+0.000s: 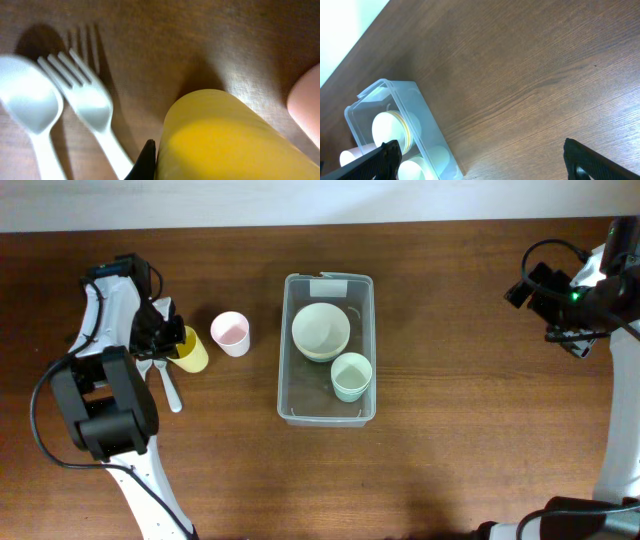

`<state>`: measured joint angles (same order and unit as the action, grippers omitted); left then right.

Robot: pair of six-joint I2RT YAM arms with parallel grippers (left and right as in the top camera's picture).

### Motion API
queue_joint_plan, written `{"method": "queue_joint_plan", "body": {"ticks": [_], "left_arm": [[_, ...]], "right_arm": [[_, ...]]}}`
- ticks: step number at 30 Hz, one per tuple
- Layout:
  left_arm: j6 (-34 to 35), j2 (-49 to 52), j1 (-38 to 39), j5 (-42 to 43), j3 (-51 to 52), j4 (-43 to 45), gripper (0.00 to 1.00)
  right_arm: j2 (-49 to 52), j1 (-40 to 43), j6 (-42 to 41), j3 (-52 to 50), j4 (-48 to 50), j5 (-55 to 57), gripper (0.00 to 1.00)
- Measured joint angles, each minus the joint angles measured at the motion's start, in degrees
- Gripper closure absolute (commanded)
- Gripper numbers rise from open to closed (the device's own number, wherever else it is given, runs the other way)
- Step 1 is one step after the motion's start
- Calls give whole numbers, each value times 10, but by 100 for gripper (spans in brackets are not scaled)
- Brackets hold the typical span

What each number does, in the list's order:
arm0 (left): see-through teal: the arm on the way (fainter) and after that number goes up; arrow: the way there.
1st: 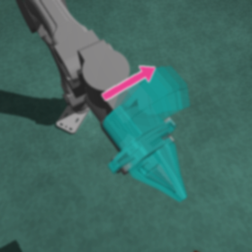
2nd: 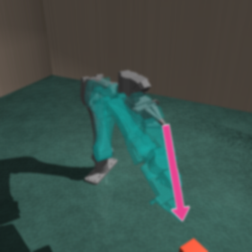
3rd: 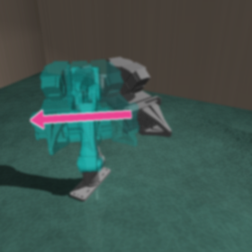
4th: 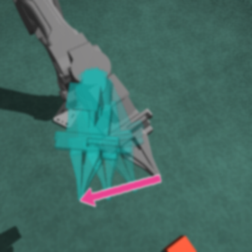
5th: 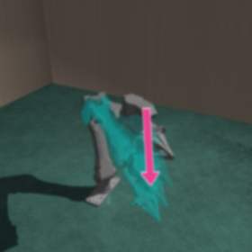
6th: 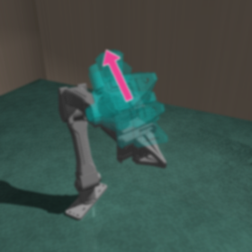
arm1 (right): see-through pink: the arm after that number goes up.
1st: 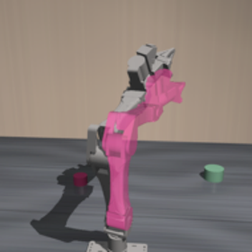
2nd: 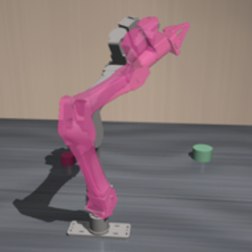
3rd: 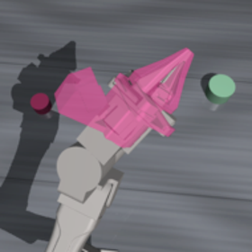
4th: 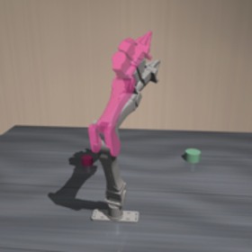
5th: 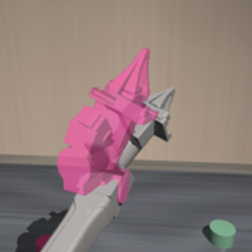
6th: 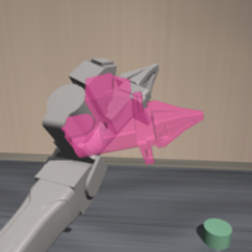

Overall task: Pack container
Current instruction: 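Move the left gripper to the yellow cup and grasp it, then set the yellow cup down in the container beside the white cup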

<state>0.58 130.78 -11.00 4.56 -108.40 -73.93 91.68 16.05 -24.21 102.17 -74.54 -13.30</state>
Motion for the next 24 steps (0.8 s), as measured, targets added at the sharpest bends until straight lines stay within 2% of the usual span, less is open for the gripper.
{"method": "queue_joint_plan", "body": {"ticks": [6, 12, 17, 24], "left_arm": [[1, -8, 1, 0, -107, -74, 99], [1, -75, 23, 11, -189, -136, 99], [1, -161, 108, 21, -204, -172, 99], [0, -173, 242, 26, -185, -160, 99]], "right_arm": [[0, 0, 0, 0, 0, 0, 1], [0, 0, 0, 0, 0, 0, 1], [0, 0, 0, 0, 0, 0, 1], [0, 0, 0, 0, 0, 0, 1]]}}
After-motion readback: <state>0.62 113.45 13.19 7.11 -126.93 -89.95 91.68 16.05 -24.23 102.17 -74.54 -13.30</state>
